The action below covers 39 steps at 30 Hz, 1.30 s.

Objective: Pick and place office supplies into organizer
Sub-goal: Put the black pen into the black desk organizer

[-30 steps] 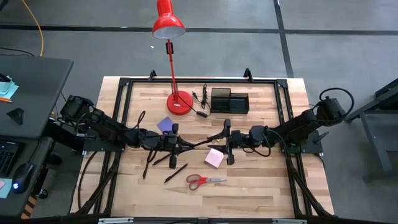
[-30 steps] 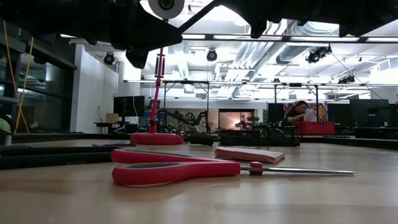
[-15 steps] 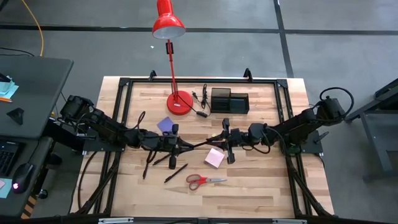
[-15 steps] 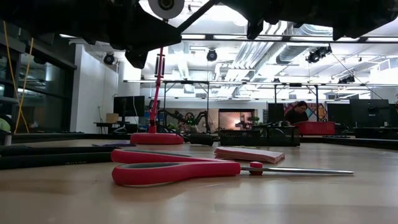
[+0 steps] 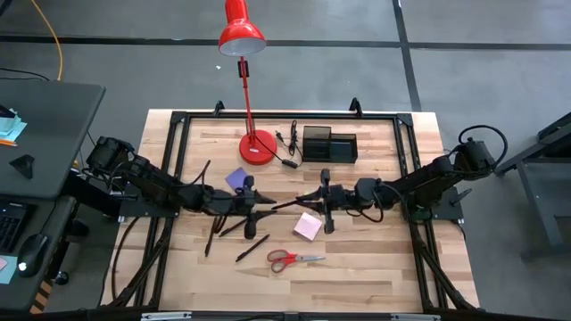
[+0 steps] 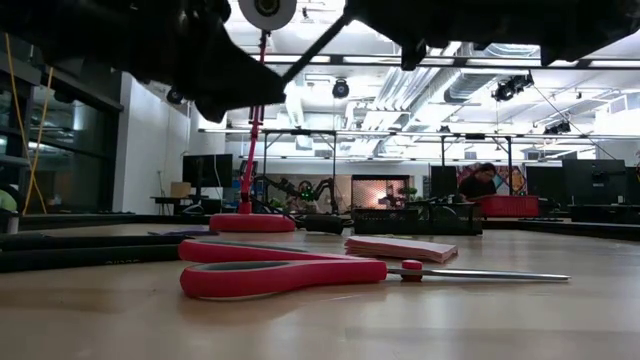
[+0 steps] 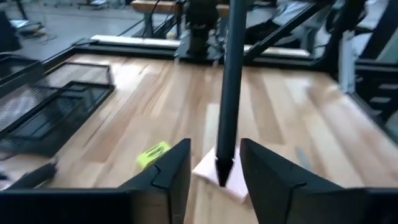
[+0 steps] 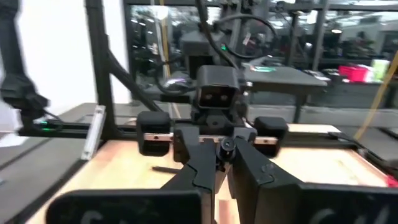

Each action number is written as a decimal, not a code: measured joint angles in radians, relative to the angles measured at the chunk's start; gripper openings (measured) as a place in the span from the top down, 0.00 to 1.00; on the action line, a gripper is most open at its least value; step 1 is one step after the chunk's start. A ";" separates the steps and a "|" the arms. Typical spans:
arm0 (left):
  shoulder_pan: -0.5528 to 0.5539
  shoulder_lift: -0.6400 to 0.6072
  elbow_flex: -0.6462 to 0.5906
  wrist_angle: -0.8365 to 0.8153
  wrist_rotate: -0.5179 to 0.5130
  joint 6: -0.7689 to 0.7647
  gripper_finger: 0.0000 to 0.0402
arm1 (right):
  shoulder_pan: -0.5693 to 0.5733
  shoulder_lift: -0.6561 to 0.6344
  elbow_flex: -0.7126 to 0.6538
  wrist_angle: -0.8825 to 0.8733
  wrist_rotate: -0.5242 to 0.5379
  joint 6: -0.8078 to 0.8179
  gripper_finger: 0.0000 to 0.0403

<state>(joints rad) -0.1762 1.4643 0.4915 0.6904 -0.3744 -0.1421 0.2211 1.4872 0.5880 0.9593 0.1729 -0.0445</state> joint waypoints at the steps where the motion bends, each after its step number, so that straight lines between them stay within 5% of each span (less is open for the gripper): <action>1: 0.000 0.000 0.000 -0.013 -0.006 -0.001 0.65 | 0.000 0.000 0.000 -0.001 0.017 -0.002 0.96; 8: 0.000 0.000 0.000 -0.098 -0.041 -0.060 0.61 | 0.001 -0.009 0.000 -0.012 0.144 -0.058 0.96; 23: -0.001 0.000 0.000 -0.208 -0.023 -0.234 0.60 | -0.098 -0.152 0.000 -0.186 0.588 -0.166 0.97; 29: -0.001 0.000 0.000 -0.214 -0.010 -0.248 0.60 | -0.227 -0.199 0.000 -0.344 0.596 -0.121 0.97; 39: -0.001 0.000 0.000 -0.215 -0.010 -0.256 0.60 | -0.419 -0.205 0.000 -0.425 0.417 -0.037 0.97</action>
<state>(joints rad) -0.1772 1.4643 0.4916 0.4752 -0.3844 -0.3981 -0.1975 1.2823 0.5880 0.5341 0.5894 -0.0816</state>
